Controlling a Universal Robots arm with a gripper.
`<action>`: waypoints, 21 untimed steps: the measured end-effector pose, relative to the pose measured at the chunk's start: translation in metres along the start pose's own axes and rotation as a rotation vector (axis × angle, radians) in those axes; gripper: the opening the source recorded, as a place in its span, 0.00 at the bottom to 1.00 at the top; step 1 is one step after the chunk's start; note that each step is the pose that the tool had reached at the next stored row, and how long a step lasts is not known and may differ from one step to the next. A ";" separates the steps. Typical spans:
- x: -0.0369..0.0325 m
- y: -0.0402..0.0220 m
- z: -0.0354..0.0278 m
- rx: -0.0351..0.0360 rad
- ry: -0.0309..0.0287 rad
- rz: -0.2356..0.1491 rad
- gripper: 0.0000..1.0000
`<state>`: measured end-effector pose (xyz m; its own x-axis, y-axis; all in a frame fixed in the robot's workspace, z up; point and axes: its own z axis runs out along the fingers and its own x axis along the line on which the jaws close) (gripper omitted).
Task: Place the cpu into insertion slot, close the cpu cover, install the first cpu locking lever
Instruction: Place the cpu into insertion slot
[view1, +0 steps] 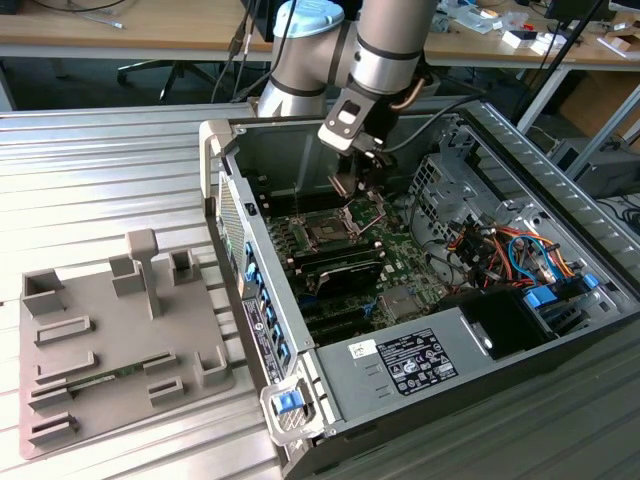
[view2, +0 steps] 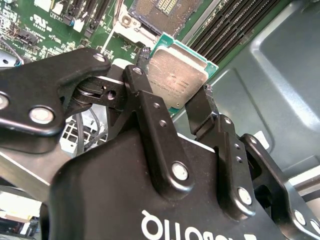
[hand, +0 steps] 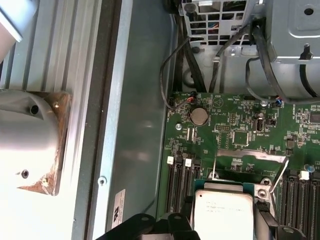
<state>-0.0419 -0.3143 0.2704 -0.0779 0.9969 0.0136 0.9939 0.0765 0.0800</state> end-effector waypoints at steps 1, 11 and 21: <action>0.0000 -0.0004 0.0002 0.0000 0.0000 0.000 0.55; 0.0001 -0.0028 0.0025 0.0000 -0.0001 0.000 0.55; 0.0002 -0.0037 0.0040 0.0000 -0.0001 0.000 0.55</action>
<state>-0.0453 -0.3143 0.2661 -0.0780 0.9969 0.0135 0.9938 0.0766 0.0800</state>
